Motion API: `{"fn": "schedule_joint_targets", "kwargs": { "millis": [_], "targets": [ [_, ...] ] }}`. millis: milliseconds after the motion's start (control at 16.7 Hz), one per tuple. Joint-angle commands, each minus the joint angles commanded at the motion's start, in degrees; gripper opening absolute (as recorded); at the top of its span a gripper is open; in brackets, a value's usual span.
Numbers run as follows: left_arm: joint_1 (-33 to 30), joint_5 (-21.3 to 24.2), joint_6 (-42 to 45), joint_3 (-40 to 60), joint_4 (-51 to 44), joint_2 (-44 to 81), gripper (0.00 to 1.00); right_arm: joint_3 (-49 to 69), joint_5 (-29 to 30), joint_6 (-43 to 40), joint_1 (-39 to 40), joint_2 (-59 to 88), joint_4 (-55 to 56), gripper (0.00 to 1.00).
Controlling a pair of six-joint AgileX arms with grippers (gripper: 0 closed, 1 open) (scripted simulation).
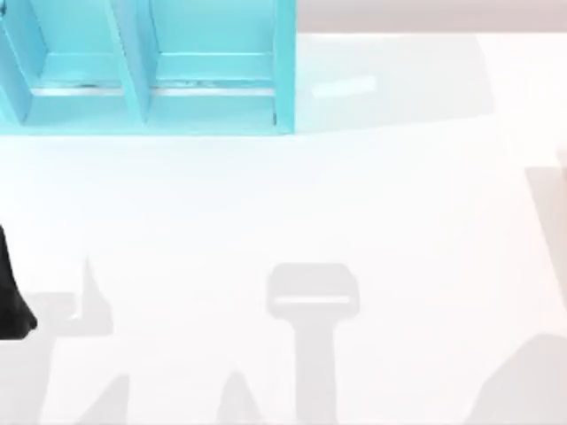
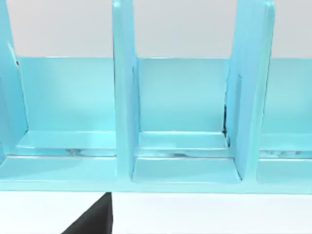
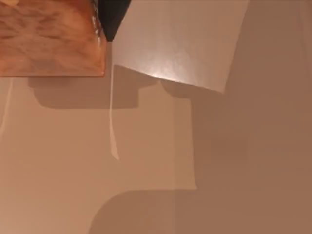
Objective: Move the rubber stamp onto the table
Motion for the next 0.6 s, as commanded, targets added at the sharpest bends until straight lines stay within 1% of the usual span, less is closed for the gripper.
{"fn": "schedule_joint_targets", "kwargs": {
  "millis": [240, 600],
  "targets": [
    [0.00, 0.00, 0.00, 0.00, 0.00, 0.00, 1.00, 7.53, 0.42, 5.43, 6.43, -6.45, -7.02, 0.00],
    [0.00, 0.00, 0.00, 0.00, 0.00, 0.00, 1.00, 15.12, -0.53, 18.13, 19.08, -15.60, -28.02, 0.00]
  ]
}}
